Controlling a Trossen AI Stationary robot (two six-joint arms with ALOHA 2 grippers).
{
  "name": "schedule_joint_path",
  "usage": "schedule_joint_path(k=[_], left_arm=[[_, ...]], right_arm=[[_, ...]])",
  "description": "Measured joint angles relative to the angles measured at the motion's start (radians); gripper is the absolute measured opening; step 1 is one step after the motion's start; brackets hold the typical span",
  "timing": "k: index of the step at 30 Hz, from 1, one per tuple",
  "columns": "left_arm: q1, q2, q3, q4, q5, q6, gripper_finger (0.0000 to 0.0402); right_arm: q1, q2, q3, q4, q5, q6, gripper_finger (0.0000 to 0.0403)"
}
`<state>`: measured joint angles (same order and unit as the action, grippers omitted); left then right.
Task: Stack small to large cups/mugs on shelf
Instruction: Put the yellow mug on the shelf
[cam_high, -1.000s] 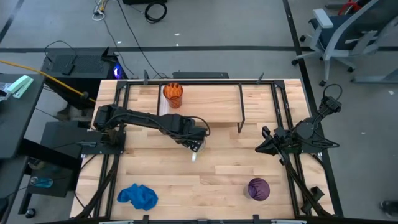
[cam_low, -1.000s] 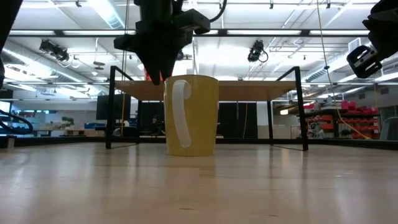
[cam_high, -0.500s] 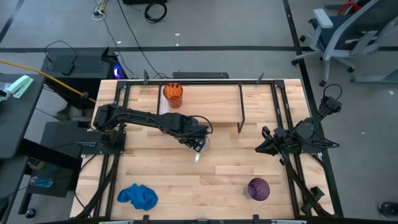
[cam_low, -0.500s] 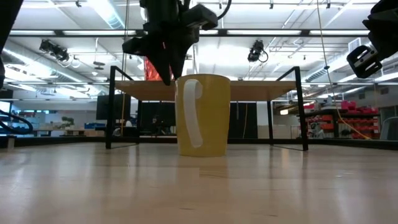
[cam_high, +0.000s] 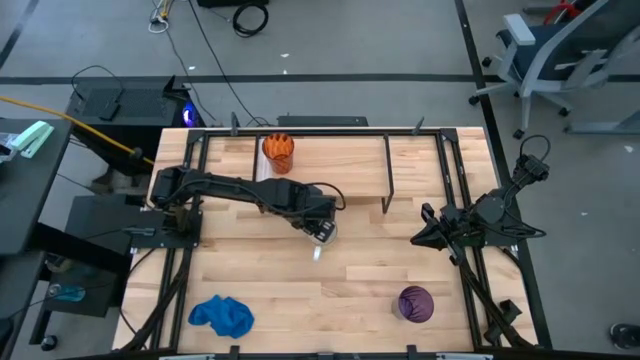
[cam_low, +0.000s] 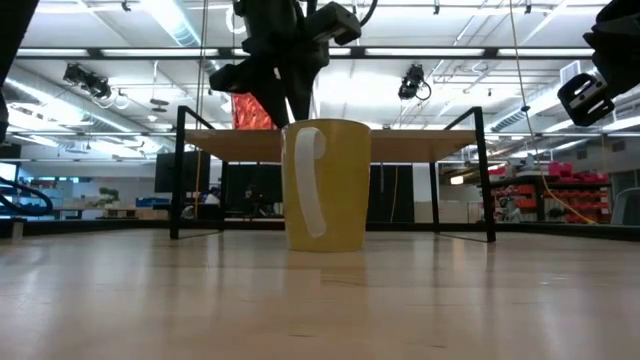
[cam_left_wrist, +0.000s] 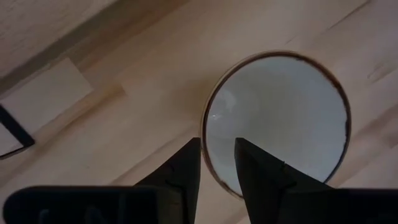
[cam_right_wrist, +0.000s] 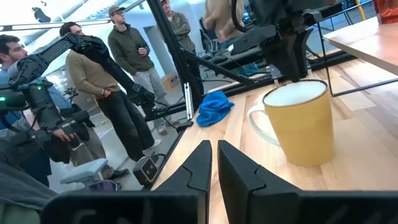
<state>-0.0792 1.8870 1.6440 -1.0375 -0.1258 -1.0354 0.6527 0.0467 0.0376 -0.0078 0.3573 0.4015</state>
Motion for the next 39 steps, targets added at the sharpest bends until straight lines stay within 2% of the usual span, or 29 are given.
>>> schedule_joint_path(k=[13, 29, 35, 39], left_arm=[[0.008, 0.02, 0.0, -0.023, -0.007, 0.011, 0.0104], [0.051, 0.057, 0.001, 0.054, -0.006, 0.081, 0.0098], [0.054, 0.067, 0.001, 0.099, -0.002, 0.113, 0.0085], [0.047, 0.067, 0.001, 0.096, 0.005, 0.1, 0.006]], right_arm=[[0.0, 0.0, 0.0, 0.0, 0.0, 0.0, 0.0034], [0.0, 0.006, 0.0, -0.004, 0.0, 0.015, 0.0034], [0.0, 0.012, 0.0, -0.007, -0.004, 0.017, 0.0034], [0.0, 0.016, 0.0, -0.006, -0.008, 0.019, 0.0034]])
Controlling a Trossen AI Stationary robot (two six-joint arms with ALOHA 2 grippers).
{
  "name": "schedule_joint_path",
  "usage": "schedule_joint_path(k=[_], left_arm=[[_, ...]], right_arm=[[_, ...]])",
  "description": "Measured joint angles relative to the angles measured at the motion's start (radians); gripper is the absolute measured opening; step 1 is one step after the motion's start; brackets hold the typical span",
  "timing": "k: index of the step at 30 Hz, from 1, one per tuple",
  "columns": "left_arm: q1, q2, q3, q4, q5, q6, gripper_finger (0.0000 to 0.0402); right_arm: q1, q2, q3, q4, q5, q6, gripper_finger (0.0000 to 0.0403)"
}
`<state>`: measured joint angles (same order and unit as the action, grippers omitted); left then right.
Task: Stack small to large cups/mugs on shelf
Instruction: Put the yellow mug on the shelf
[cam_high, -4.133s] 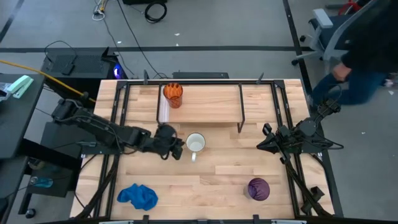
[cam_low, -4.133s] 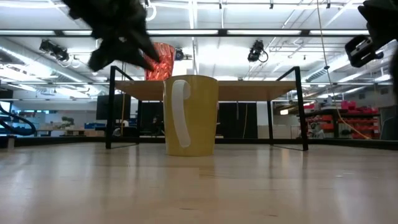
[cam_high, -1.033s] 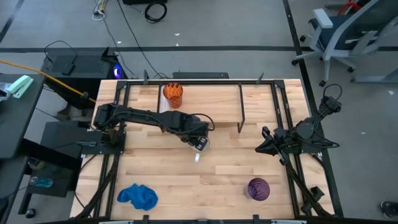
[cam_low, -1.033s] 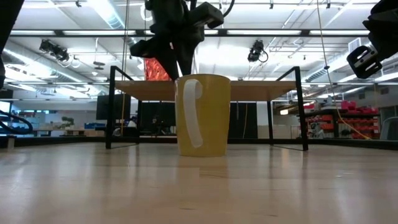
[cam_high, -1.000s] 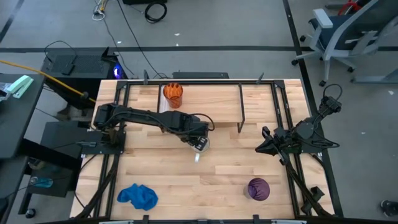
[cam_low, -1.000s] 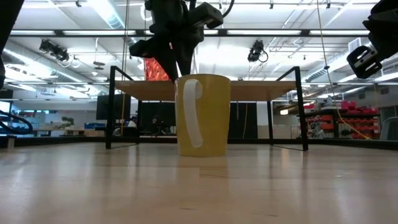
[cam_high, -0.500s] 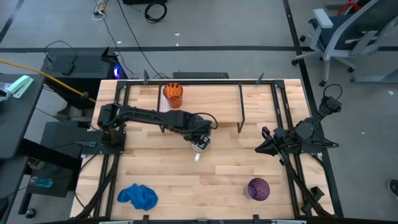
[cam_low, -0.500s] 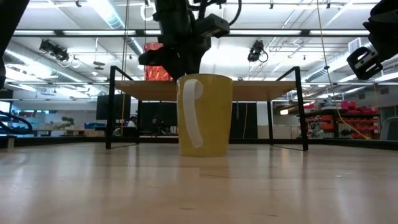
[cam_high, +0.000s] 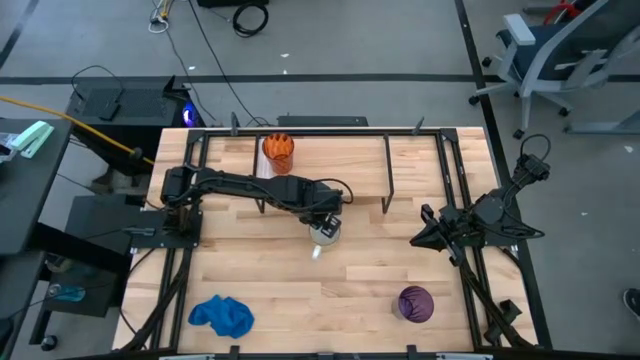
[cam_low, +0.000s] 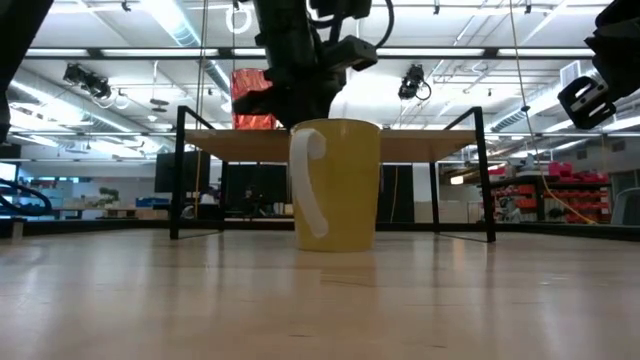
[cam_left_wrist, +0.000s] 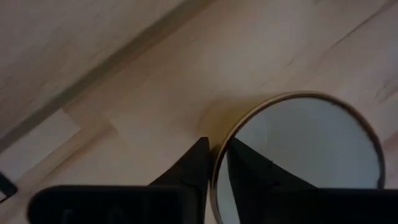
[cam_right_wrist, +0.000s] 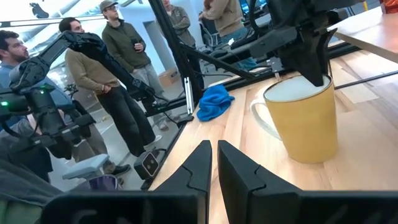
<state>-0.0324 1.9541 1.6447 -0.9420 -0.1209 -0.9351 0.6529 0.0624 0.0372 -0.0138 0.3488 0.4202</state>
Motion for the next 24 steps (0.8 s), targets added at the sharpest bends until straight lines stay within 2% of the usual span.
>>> schedule_joint_path(k=[4, 16, 24], left_arm=[[-0.018, -0.001, 0.0, -0.006, 0.025, -0.022, 0.0018], [-0.121, -0.004, 0.002, -0.056, 0.019, -0.095, 0.0017], [-0.227, -0.006, 0.004, -0.174, -0.083, -0.249, 0.0017]], right_arm=[[0.0, 0.002, 0.0, 0.001, -0.007, 0.002, 0.0034], [0.0, 0.002, 0.0, 0.001, -0.011, 0.007, 0.0034], [0.0, 0.002, 0.0, 0.001, -0.011, 0.007, 0.0034]])
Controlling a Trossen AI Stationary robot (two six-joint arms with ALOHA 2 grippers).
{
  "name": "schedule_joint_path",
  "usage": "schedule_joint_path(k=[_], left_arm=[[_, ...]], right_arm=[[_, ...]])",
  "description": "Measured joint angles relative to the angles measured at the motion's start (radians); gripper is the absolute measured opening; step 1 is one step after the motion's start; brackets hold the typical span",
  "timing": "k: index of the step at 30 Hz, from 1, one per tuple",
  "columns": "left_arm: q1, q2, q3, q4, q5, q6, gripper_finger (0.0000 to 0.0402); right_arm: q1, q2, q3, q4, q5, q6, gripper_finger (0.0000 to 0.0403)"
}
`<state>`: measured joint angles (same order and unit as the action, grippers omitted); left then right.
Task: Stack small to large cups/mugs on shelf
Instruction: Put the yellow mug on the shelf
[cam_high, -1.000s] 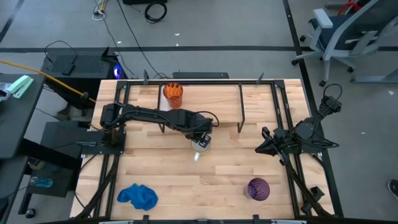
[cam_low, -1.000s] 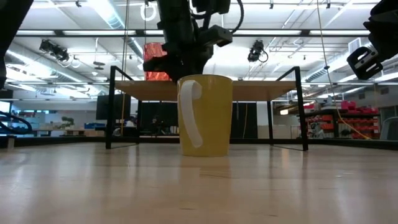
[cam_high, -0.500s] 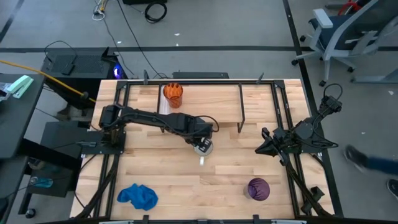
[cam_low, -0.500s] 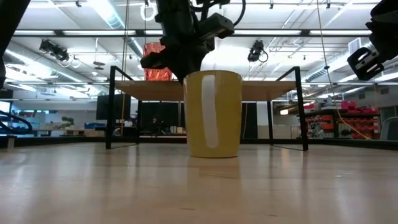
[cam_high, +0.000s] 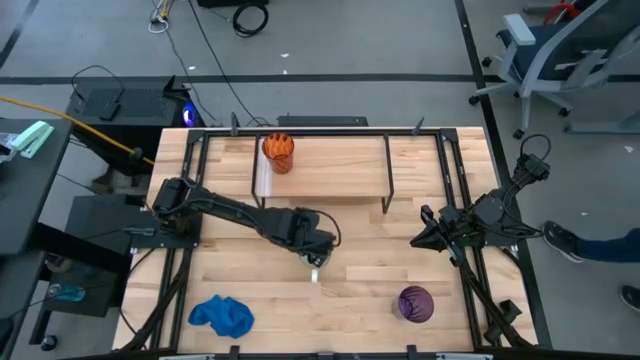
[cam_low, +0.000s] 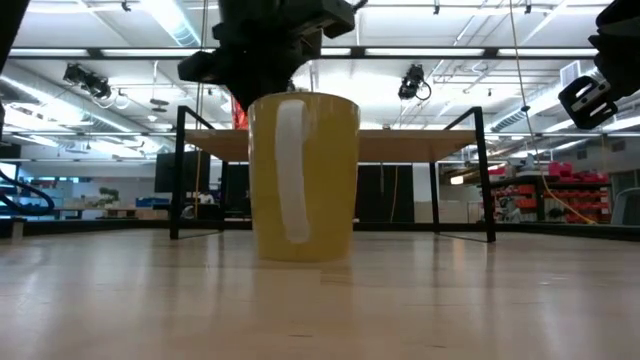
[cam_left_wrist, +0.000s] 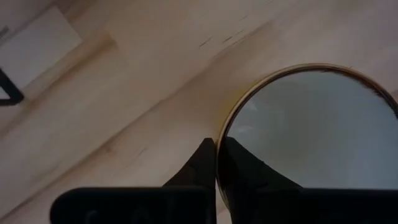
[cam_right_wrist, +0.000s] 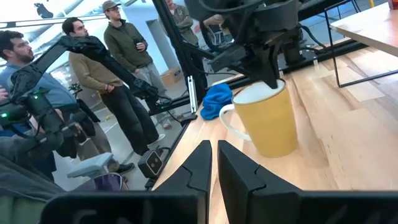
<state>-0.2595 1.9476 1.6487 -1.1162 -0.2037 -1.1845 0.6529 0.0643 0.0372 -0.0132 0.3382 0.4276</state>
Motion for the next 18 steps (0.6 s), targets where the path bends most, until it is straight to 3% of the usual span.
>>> schedule_joint_path(k=[8, 18], left_arm=[[-0.025, 0.0, -0.001, -0.005, -0.006, -0.011, 0.0019], [-0.027, 0.009, -0.007, -0.015, 0.023, 0.045, 0.0099]], right_arm=[[0.0, 0.0, 0.0, 0.0, 0.0, 0.0, 0.0034], [0.0, 0.0, 0.0, 0.0, 0.0, 0.0, 0.0034]])
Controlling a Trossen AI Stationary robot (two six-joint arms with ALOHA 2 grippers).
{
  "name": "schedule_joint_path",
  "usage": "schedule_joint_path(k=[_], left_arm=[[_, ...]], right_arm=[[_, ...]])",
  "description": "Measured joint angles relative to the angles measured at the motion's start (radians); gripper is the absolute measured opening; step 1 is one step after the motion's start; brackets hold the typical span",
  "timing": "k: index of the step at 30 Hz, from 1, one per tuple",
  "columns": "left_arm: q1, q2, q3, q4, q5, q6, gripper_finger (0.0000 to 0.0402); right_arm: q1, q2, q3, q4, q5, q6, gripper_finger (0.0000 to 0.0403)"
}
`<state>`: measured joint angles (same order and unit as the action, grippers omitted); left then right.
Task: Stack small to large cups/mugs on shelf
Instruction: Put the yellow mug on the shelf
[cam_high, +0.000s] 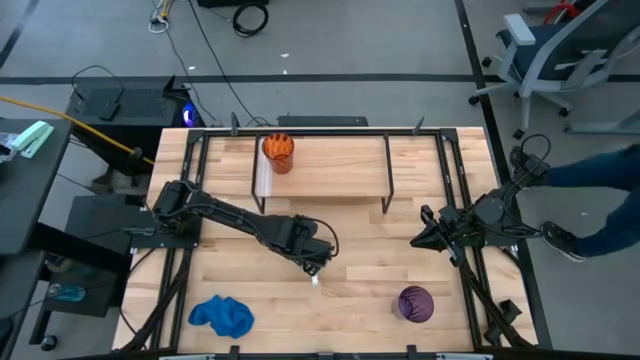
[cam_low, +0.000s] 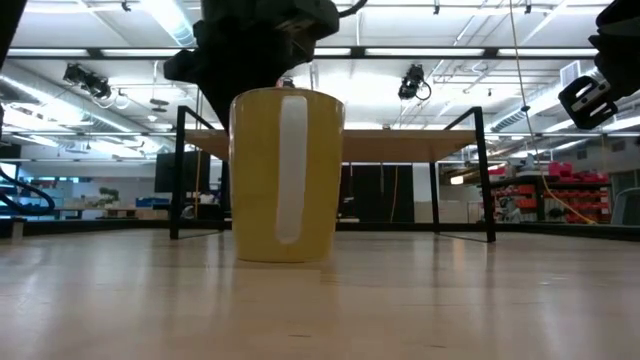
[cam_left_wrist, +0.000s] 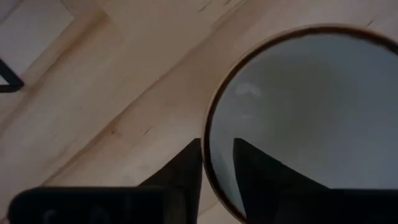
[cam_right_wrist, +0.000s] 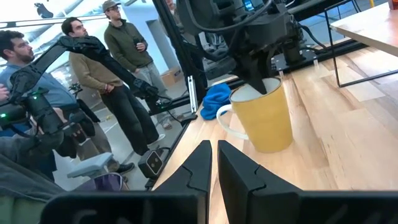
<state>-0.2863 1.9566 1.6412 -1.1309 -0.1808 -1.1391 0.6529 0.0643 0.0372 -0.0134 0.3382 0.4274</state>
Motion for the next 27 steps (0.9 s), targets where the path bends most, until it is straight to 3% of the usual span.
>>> schedule_joint_path(k=[17, 27], left_arm=[[0.036, -0.002, 0.002, 0.006, -0.007, 0.144, 0.0161], [0.074, -0.003, 0.003, 0.01, -0.007, 0.224, 0.016]], right_arm=[[0.0, 0.0, 0.0, 0.0, 0.0, 0.0, 0.0034], [0.0, 0.0, 0.0, 0.0, 0.0, 0.0, 0.0034]])
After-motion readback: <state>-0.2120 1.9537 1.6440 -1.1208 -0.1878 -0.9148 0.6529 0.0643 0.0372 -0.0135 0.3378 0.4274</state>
